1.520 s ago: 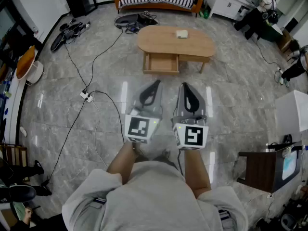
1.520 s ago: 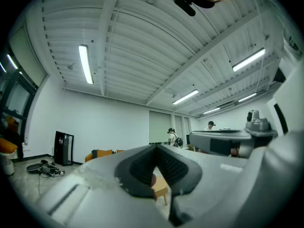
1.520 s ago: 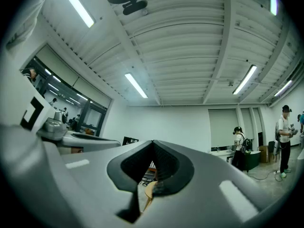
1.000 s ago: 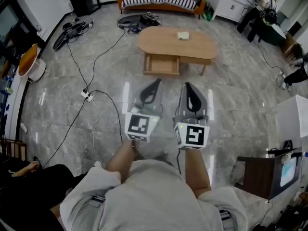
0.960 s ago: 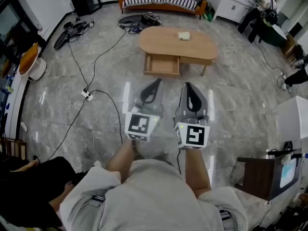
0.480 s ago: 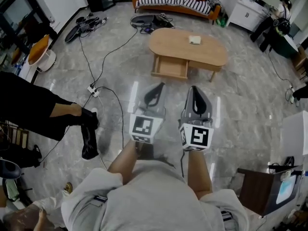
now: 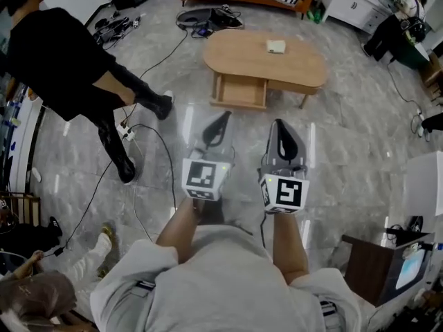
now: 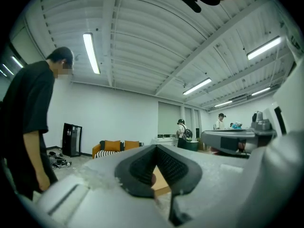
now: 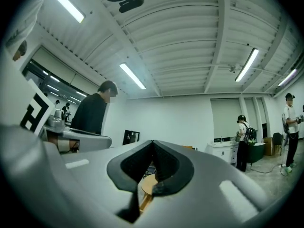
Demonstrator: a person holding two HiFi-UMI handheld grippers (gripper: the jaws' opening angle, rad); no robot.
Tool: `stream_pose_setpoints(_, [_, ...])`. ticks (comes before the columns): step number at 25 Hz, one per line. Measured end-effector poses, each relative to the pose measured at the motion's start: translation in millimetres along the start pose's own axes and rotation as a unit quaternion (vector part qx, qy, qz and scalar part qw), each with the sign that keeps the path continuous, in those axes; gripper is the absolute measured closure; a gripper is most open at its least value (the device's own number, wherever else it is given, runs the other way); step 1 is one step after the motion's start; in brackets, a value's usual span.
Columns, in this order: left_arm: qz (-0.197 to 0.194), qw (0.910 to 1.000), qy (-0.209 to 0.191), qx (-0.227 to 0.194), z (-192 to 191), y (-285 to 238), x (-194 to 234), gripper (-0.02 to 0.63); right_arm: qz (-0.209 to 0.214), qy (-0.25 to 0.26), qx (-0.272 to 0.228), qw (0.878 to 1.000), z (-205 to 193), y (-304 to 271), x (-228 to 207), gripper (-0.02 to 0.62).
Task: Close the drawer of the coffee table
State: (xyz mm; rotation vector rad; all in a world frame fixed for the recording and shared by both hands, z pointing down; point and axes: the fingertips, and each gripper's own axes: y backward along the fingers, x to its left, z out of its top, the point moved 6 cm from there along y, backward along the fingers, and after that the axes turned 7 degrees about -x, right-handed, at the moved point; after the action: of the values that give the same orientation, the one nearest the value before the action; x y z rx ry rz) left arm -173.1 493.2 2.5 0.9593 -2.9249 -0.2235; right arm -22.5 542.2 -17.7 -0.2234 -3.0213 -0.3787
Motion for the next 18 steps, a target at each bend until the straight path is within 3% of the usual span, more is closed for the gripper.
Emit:
stream_pose_setpoints(3, [-0.009,0.9999,0.003,-0.013,-9,-29,27,0.584,-0.013,0.003,0.009,1.0,-19,-34,-10,0.589])
stream_pose_setpoints(7, [0.007,0.9997,0.01,-0.019,-10,-71,72,0.584,-0.011,0.0,0.035,0.999,-41,-86,-12,0.589])
stream_pose_setpoints(13, [-0.026,0.9983,0.052,-0.002,-31,-142,124,0.584,0.013,-0.003,0.062,0.998,-57,-170,1,0.589])
stream_pose_setpoints(18, [-0.033,0.9983,0.046,-0.014,-30,-180,168,0.584,0.0,0.009,0.062,0.998,-65,-226,7,0.589])
